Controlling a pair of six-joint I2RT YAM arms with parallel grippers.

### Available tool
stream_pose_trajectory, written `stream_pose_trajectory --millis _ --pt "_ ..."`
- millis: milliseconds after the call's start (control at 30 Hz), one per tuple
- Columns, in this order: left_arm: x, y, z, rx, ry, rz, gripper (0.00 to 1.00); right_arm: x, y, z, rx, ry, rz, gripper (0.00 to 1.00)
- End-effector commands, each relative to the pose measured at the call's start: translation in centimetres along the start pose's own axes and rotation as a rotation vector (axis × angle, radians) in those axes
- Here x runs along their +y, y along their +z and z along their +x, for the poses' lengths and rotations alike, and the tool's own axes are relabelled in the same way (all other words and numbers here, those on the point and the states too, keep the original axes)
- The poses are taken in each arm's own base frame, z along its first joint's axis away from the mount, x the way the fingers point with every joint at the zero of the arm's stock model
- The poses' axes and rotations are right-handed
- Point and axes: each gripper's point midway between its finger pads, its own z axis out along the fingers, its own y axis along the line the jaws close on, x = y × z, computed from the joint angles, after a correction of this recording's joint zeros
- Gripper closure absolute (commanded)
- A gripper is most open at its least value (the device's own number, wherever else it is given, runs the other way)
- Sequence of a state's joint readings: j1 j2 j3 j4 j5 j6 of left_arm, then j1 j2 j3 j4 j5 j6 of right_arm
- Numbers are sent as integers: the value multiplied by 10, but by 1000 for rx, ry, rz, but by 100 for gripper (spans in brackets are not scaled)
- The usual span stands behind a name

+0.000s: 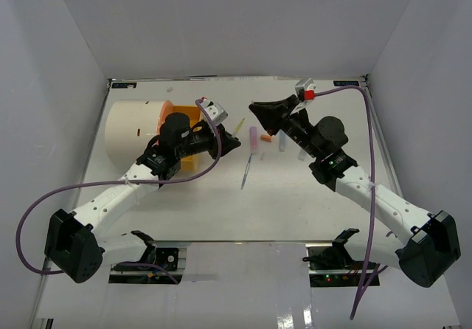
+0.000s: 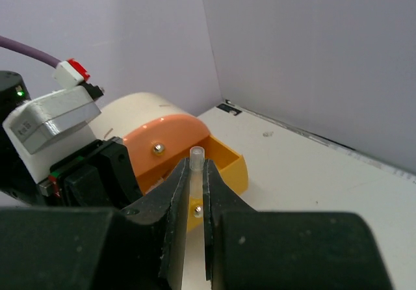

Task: Sort the stationery into containers
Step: Close the pen cap on the pen.

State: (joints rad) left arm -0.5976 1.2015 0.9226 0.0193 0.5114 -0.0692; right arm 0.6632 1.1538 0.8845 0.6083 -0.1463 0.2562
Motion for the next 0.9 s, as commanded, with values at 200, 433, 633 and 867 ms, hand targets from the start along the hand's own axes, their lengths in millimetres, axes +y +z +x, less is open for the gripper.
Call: stream_pose_trajectory --millis 200,433,633,867 --pt "-8 -9 -23 -99 32 7 100 30 -3 -36 -151 98 -118 92" --pt "-13 -14 -28 -128 53 23 100 35 -2 -31 -152 123 -145 92" --pt "-16 -17 -31 -144 64 27 100 34 -1 -26 -140 134 -141 92" --pt "-20 -18 -33 -155 74 43 100 38 1 -24 -135 151 -159 92"
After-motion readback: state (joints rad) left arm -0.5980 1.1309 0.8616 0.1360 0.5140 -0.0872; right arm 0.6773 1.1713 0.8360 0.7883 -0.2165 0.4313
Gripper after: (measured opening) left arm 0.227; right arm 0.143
